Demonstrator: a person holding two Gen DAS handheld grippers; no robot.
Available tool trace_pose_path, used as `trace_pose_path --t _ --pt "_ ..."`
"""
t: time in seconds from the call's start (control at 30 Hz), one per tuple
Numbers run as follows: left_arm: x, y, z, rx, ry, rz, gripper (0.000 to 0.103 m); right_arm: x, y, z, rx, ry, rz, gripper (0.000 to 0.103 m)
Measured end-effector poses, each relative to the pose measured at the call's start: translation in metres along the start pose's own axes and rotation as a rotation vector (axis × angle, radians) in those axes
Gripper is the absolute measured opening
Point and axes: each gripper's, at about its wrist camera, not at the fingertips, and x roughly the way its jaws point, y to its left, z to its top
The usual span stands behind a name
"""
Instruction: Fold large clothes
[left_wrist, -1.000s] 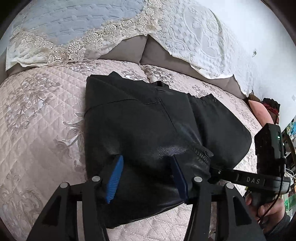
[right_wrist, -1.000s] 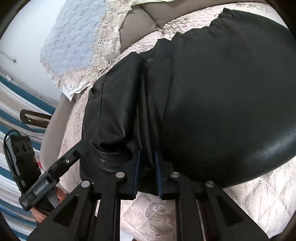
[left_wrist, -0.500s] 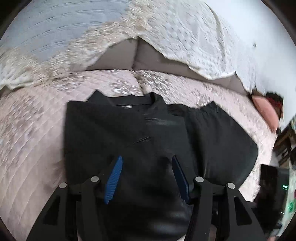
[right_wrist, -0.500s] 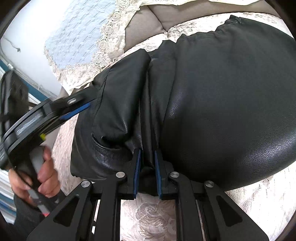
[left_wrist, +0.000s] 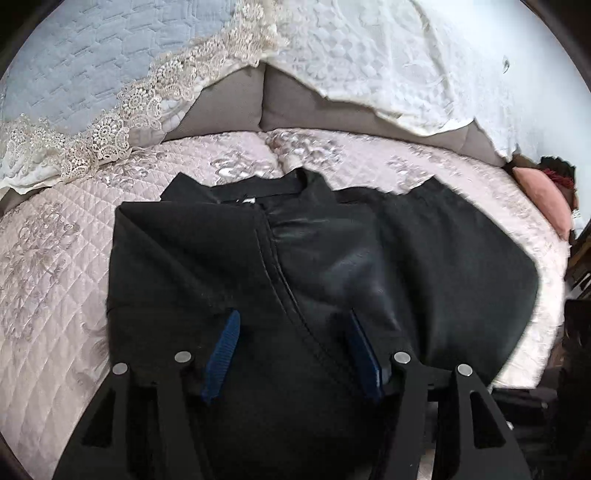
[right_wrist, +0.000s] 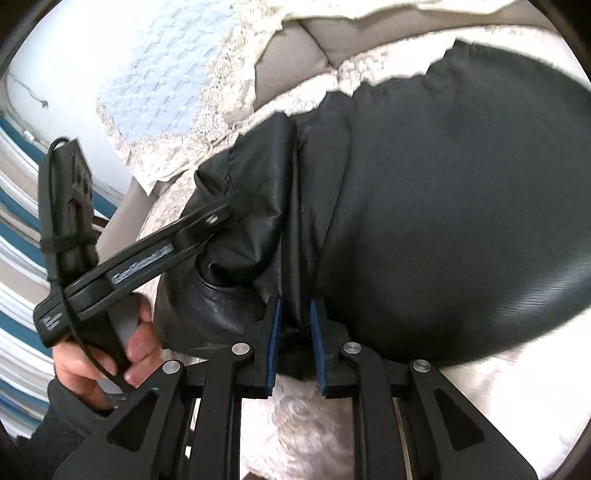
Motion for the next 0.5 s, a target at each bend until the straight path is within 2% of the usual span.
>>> trace_pose_path --t 0.07,0.23,0.5 --pt "-0.015 -0.001 -0.002 -0.007 -0.021 -0.027 0.061 -0.011 0.0 0.002 0.002 -0.016 -0.001 0.017" --pt "-0.041 0.002 -0.001 -0.006 -0.074 -0.001 0.061 -0.028 0.014 0.016 -0.036 -0.066 0.005 0.017" --pt "-0.046 0.033 0.003 -0.04 -0.087 0.074 0.061 -0.004 0.05 0.054 -0.147 -0.071 0.013 0.017"
